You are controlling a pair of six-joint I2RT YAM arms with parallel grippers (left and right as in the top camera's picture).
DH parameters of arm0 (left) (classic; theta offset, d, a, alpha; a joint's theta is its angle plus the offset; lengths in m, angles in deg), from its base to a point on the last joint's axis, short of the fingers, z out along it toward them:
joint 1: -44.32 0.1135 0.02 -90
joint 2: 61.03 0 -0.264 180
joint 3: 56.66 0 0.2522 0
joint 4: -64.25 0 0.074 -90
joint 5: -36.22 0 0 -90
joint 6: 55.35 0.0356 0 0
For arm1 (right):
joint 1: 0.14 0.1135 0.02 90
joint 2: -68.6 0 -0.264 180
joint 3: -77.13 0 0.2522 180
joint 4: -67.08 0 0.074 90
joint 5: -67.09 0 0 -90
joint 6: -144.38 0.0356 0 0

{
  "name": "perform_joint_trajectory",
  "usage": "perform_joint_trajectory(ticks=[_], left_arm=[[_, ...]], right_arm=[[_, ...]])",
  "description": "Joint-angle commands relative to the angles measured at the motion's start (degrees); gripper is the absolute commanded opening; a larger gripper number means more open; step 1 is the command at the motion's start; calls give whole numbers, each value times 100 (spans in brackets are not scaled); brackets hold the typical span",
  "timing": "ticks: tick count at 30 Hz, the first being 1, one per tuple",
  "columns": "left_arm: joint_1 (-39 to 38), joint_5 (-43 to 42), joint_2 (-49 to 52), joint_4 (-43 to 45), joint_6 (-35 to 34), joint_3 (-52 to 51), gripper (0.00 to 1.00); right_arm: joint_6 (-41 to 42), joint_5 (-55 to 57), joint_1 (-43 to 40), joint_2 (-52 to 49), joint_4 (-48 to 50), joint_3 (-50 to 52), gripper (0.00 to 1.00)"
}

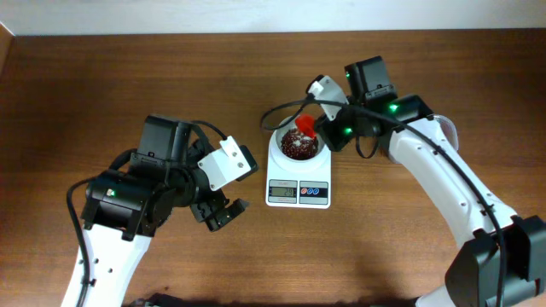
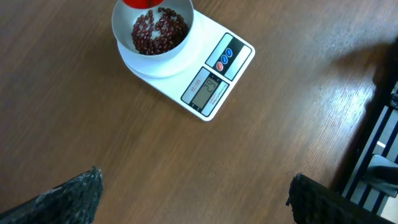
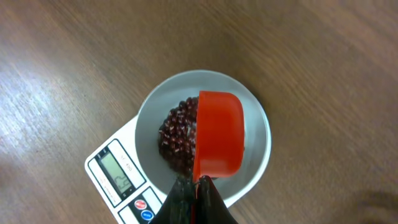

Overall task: Scoop and weigh 50g on scale
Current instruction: 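Tilt the red scoop to pour beans into the white bowl, then carry the red scoop right back to the bean tub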

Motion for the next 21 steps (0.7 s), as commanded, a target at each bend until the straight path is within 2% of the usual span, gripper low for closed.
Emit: perform_joint_trajectory(ticks=[1,3,7,11,19,21], left_arm=[[33,-2,-28,11,-28,94,99],[33,-2,-28,11,-28,94,99],[33,-2,-28,11,-31,94,99],[33,-2,-28,11,-28,94,99],[33,-2,-28,11,-28,94,99],[33,-2,-28,11,-28,94,99]], right_arm=[[-28,197,61,114,17,-13,4],[0,46,114,118,-44,-13,4],[9,614,133,114,59,-15,4],[4,-118,133,179,70,-24,4],[7,431,208,188,-85,-24,4],[284,367,129,227,-22,-42,4]])
